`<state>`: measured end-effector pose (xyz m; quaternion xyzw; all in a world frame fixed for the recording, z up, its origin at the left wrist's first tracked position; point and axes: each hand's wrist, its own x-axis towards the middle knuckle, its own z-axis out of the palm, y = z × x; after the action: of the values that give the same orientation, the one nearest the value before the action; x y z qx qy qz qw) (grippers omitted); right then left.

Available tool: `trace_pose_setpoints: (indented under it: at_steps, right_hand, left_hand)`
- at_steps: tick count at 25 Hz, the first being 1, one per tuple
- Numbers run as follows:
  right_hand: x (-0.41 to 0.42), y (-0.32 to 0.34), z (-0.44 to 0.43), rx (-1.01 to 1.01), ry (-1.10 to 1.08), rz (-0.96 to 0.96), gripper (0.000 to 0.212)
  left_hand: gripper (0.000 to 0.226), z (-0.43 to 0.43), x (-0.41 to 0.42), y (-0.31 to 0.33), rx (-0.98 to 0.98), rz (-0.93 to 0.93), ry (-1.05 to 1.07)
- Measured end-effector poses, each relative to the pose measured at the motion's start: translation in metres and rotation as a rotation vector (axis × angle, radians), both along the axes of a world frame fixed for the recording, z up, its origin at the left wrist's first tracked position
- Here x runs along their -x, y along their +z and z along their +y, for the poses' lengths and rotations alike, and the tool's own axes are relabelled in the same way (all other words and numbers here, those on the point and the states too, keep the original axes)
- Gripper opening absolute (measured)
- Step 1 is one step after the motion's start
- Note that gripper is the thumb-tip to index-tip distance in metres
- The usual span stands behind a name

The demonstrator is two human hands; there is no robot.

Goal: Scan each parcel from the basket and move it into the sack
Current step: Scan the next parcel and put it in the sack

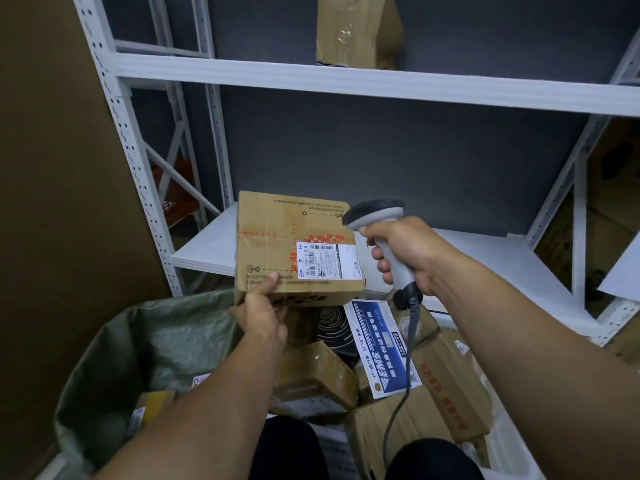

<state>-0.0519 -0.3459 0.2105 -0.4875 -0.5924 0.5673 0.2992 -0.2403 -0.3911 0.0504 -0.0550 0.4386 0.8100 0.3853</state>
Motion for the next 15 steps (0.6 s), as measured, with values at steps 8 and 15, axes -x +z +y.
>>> trace_pose_setpoints:
  at_steps: [8,15]
  right_hand:
    - [-0.009,0.005,0.001,-0.142,0.185,-0.251,0.011]
    - [-0.005,0.000,0.003,-0.289,0.392,-0.439,0.019]
  left_hand:
    - [0.074,0.000,0.009,0.007,-0.021,0.025,0.010]
    - [0.105,0.004,0.054,0.038,0.051,0.211,-0.051]
